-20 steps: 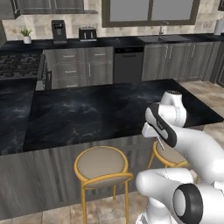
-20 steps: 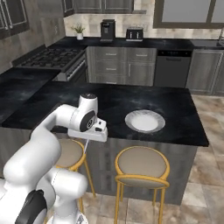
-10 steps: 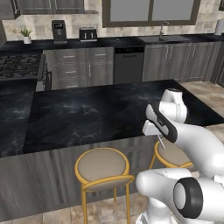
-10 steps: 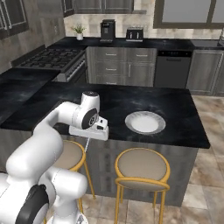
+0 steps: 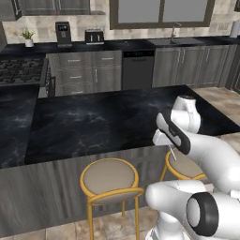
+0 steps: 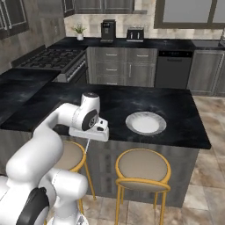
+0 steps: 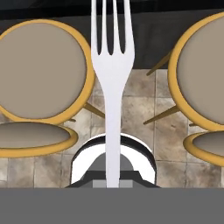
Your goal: Take the fork and place it on the left side of the plate. Then take the spoon and place it on the right side of the plate. Make sure they're directly next to the plate.
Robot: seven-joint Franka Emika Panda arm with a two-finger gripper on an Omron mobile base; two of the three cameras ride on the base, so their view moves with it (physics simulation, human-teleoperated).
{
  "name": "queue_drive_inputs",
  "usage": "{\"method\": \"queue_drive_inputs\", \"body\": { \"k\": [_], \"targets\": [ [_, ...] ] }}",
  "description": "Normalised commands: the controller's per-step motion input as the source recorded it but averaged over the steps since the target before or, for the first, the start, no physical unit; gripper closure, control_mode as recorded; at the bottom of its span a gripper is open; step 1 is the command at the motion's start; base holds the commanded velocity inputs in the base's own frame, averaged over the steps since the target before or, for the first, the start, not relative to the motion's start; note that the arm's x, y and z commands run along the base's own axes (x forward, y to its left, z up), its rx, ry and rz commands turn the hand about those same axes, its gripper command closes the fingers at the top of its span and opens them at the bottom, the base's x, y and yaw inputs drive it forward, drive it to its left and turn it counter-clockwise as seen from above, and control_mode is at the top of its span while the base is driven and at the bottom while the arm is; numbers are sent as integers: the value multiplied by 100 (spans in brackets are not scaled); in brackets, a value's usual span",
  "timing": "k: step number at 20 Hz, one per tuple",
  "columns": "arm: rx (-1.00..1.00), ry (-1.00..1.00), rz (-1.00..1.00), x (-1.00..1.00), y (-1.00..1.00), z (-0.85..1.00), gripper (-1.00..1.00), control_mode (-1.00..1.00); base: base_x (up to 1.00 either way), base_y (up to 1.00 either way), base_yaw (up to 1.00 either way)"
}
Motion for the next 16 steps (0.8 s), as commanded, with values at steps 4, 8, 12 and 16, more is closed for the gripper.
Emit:
{"method": "queue_drive_inputs", "body": {
  "k": [4, 8, 12, 16],
  "targets": [
    [-1, 0, 0, 28, 0, -5, 100, -100, 1, 0, 0],
    [-2, -1, 0, 83, 0, -21, 100, -100, 0, 0, 0],
    [0, 0, -2, 100, 0, -3, 100, -100, 0, 0, 0],
    [-2, 0, -2, 100, 0, 0, 100, -100, 0, 0, 0]
  ]
}}
